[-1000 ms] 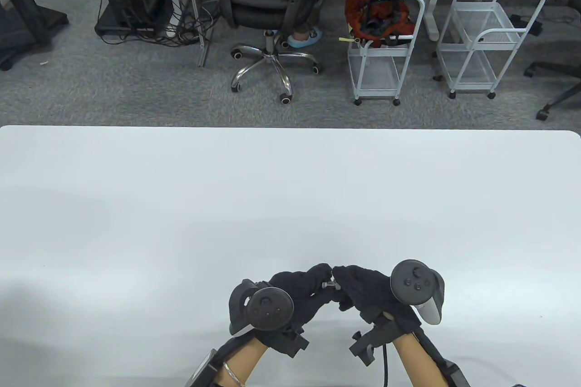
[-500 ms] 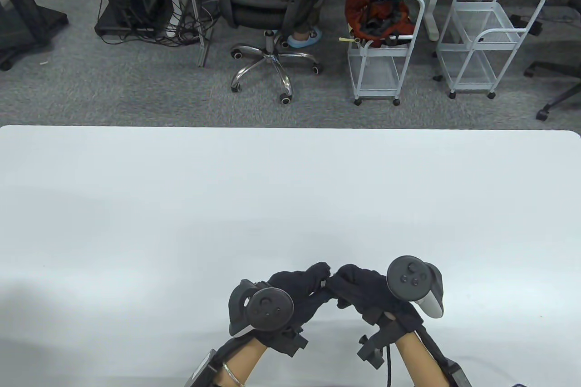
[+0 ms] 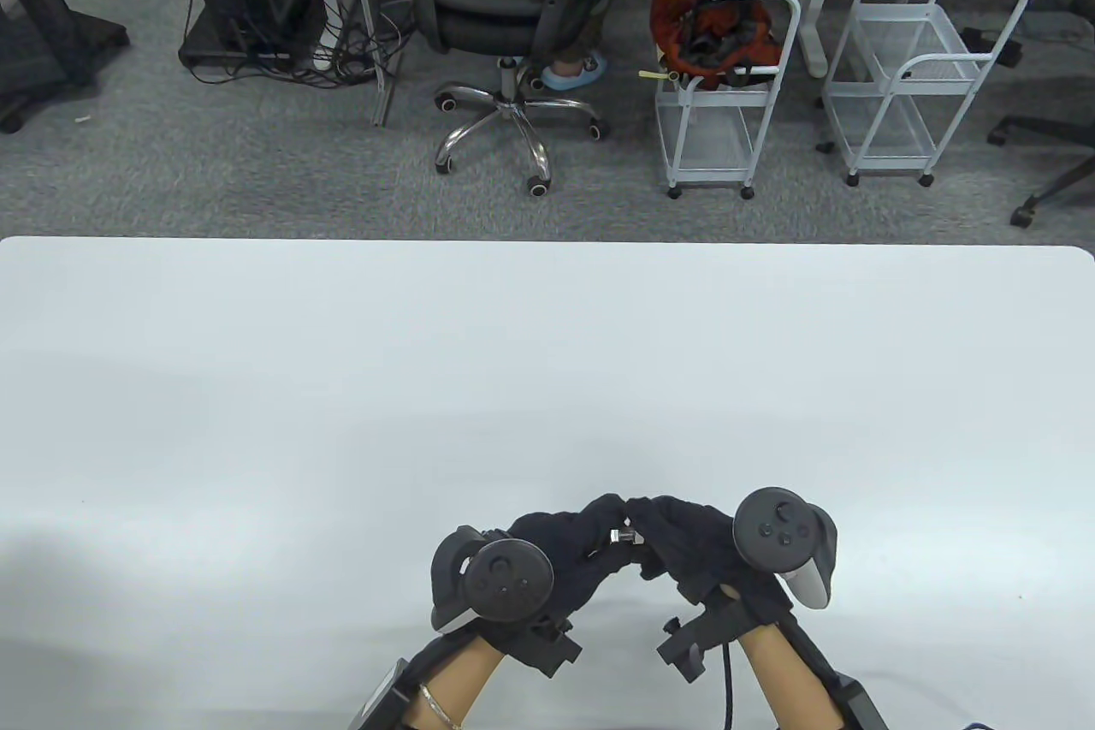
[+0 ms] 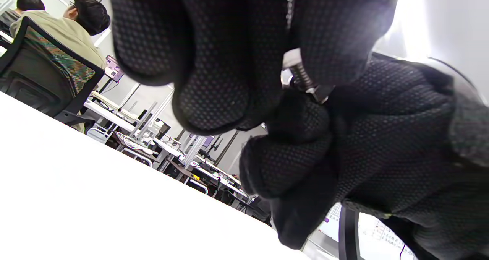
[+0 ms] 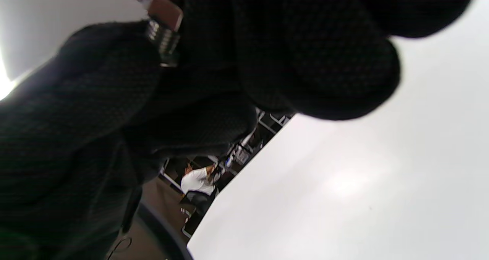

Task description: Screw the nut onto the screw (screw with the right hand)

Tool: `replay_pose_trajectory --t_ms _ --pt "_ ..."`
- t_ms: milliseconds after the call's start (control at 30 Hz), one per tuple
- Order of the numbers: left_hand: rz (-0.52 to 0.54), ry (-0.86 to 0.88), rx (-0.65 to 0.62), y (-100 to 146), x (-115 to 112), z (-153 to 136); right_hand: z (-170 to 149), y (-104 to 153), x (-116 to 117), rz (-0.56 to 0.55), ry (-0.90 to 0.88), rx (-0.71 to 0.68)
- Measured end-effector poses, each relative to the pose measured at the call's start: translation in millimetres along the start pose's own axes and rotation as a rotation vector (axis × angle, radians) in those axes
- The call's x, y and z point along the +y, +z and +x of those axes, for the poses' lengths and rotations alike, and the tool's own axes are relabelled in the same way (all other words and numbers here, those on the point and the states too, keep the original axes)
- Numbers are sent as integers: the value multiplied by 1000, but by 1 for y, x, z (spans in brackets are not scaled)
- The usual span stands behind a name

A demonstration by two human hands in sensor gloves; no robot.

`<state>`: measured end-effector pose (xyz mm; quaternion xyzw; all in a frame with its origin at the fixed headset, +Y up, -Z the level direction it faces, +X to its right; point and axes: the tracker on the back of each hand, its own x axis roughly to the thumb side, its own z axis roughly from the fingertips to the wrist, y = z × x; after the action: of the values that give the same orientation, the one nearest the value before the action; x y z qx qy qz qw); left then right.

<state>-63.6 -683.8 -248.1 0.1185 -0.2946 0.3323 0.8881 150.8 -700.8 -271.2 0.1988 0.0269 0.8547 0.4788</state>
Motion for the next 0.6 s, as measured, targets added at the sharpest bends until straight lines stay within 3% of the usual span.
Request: replay_pose_trajectory --t_ms 133,267,433,467,567,600 --pt "5 -24 6 -1 2 -1 2 -3 -1 134 9 -3" --pt "-9 47 25 -2 1 -5 1 -8 -1 -29 8 -23" --pt "-10 18 36 -3 2 -10 0 -13 0 193 18 2" --pt "-20 26 33 -3 2 -11 0 -13 0 182 35 -6" --pt "-36 77 36 -4 1 -11 -2 -14 0 10 11 -22" --pt "-32 81 43 -3 1 -11 -2 -14 1 15 -2 -22"
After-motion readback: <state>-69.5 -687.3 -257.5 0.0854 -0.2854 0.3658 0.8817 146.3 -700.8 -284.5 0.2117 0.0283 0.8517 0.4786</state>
